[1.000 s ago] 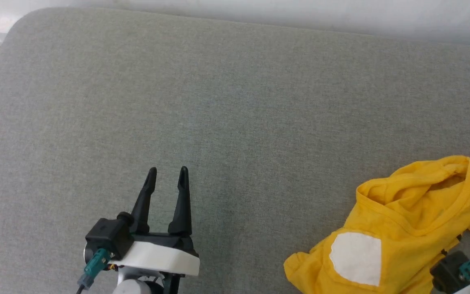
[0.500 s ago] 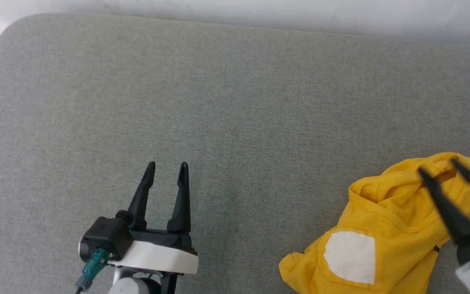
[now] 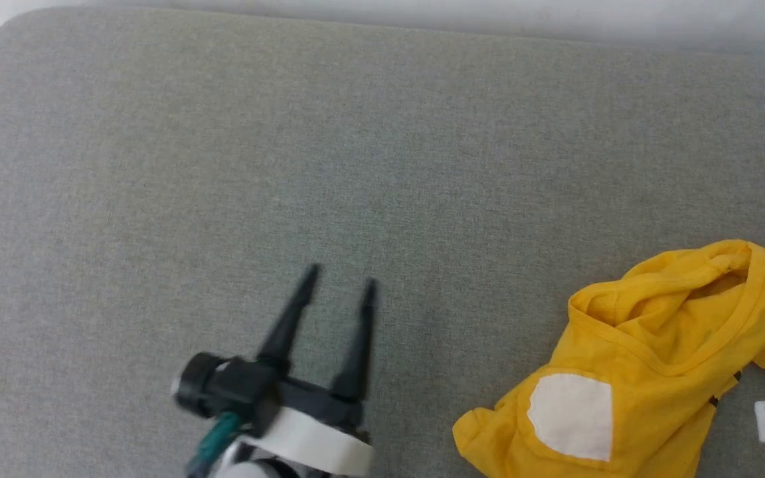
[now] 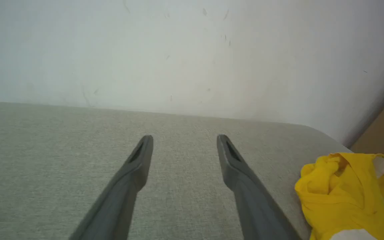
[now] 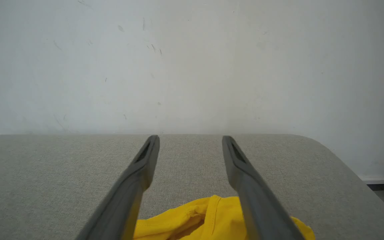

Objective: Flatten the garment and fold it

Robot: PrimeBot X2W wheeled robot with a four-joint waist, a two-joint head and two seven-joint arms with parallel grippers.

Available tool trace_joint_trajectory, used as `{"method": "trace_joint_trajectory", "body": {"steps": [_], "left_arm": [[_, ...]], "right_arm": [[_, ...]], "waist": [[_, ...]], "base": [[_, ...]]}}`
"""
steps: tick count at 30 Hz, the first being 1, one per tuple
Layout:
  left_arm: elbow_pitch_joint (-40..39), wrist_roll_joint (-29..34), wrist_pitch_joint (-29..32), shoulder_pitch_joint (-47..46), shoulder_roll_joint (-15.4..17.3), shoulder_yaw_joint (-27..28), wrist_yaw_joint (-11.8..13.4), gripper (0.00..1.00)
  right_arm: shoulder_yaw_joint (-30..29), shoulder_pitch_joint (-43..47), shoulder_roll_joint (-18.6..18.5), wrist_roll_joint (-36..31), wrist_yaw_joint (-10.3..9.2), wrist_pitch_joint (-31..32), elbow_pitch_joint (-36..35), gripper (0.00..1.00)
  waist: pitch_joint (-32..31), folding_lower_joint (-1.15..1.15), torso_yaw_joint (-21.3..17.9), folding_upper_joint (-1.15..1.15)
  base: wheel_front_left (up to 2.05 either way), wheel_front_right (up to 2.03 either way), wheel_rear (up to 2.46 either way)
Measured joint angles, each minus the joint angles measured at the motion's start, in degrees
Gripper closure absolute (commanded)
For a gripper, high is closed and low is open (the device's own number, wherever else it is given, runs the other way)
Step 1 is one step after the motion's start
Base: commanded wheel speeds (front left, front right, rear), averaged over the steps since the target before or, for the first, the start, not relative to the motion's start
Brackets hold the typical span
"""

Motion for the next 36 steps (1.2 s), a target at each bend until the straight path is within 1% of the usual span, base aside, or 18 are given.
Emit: {"method": "trace_joint_trajectory", "body": {"steps": [3,6,9,11,14,17,20,26,27,28,32,36], "left_arm": [[-0.77,1.53,6.91,-2.36,1.15,-6.1,-3.35,0.0],[-1.81,3.05,15.96,-5.8,3.26,-13.72,-5.37,0.0],[-2.32,2.46,24.98,-8.78,5.71,-21.04,-5.87,0.0],[-2.43,0.1,29.95,-10.37,7.23,-25.07,-5.9,0.0],[-2.5,-4.31,35.27,-12.24,9.36,-29.78,-5.91,0.0],[-2.43,-7.32,37.96,-13.43,10.66,-32.04,-5.92,0.0],[-1.59,-8.82,39.53,-13.99,11.47,-33.06,-5.92,0.0],[2.99,-8.49,39.35,-15.52,11.78,-34.08,-5.92,0.0],[4.01,-8.2,38.98,-15.92,11.73,-34.19,-5.92,0.26],[4.94,-7.61,38.38,-16.48,11.76,-34.33,-5.92,1.0],[6.9,-7.38,34.62,-17.75,11.31,-33.46,-5.89,1.0],[6.23,-9.06,31.52,-18.42,10.77,-30.78,-5.56,1.0]], "right_arm": [[-2.37,-1.4,0.04,0.16,0.0,-0.66,0.77,0.0],[-4.75,-3.05,0.04,0.3,0.0,-0.7,0.78,0.0],[-6.24,-4.44,0.04,0.32,0.0,-0.68,0.79,0.0],[-6.71,-5.0,0.04,0.34,0.0,-0.67,0.87,0.0],[-7.02,-5.66,0.03,0.79,0.0,-0.59,1.12,0.0],[-6.97,-5.67,0.04,1.46,0.0,-0.51,1.98,0.0],[-6.75,-5.67,0.04,1.89,0.0,-0.54,2.79,0.0],[-6.23,-6.06,0.05,2.3,0.0,-0.75,3.87,0.0],[-6.2,-6.27,0.05,2.3,0.0,-0.92,4.01,0.0],[-6.14,-6.52,0.05,2.3,0.0,-0.97,4.08,0.0],[-6.02,-6.62,0.05,2.3,0.0,-0.99,4.12,0.0],[-6.17,-6.62,0.05,2.29,0.0,-0.97,4.11,0.0]], "waist": [[0.41,0.0,0.3,0.0],[0.96,0.0,0.69,0.0],[1.69,0.0,0.94,0.0],[2.21,0.0,1.07,0.0],[3.06,0.0,1.15,0.0],[3.78,0.0,1.09,0.0],[4.28,0.0,0.93,0.0],[4.67,0.0,0.41,0.0],[4.69,0.0,0.39,0.0],[4.7,0.0,0.36,0.0],[4.63,0.0,0.28,0.0],[4.41,0.0,0.45,0.0]], "base": [[0.0,0.0,0.0],[0.0,0.0,0.0],[0.0,0.0,0.0],[0.0,0.0,0.0],[0.0,0.0,0.0],[0.0,0.0,0.0],[0.0,0.0,0.0],[0.0,0.0,0.0],[0.0,0.0,0.0],[0.0,0.0,0.0],[0.0,0.0,0.0],[0.0,0.0,0.0]]}}
